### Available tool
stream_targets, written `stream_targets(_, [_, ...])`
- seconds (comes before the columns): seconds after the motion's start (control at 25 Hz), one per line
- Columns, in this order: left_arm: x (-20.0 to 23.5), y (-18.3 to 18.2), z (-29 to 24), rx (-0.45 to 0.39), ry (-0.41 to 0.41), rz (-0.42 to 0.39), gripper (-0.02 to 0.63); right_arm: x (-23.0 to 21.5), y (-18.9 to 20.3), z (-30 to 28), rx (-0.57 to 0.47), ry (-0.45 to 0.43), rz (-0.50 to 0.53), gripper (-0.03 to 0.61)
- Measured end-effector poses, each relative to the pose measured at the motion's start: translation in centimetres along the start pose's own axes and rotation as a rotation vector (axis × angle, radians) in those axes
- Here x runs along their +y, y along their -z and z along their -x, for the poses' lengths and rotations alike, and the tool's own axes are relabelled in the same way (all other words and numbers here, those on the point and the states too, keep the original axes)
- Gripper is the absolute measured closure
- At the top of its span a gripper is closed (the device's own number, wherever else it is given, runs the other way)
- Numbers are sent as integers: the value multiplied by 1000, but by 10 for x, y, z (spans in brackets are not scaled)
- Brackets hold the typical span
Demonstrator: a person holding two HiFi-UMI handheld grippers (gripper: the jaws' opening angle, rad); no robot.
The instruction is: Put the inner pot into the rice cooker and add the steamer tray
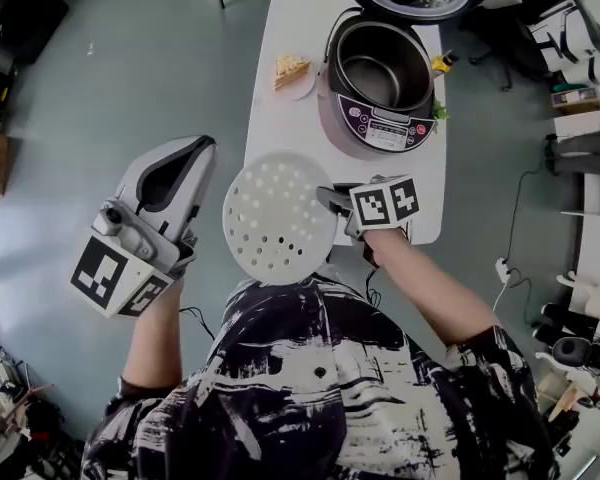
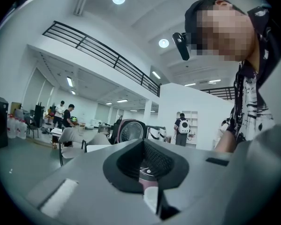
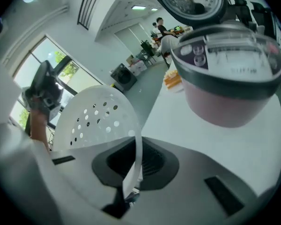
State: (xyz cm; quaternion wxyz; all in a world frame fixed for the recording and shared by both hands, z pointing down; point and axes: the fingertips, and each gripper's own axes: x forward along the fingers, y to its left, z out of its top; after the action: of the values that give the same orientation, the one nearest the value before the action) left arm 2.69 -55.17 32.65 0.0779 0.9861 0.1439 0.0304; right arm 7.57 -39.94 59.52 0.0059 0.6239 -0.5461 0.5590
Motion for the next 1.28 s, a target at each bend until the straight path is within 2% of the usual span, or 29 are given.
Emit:
stream_targets(0.12, [4, -7, -6, -12, 6, -5, 609, 9, -36, 51, -68, -9, 56, 575])
stream_targets(0.24, [4, -10, -14, -19, 17, -5, 609, -8, -84, 109, -173, 33, 60, 575])
stream_targets(0.44, [-4, -9, -17, -17, 26, -4, 609, -75, -168, 196, -365, 208, 51, 575])
stream_targets(0.6, [-5, -10, -18, -15, 12, -11, 609, -153, -220, 228, -436, 359, -20, 575])
stream_targets(0.76, [2, -13, -14, 0, -23, -14, 609, -220, -236, 222, -415, 455, -133, 575])
stream_targets(0.96, [19, -9, 2, 5, -86, -12, 609, -264, -235, 184, -346, 540, -208, 574])
stream_targets(1.28, [30, -6, 7, 10, -146, 6, 609, -285, -235, 154, -207, 627, -163, 572])
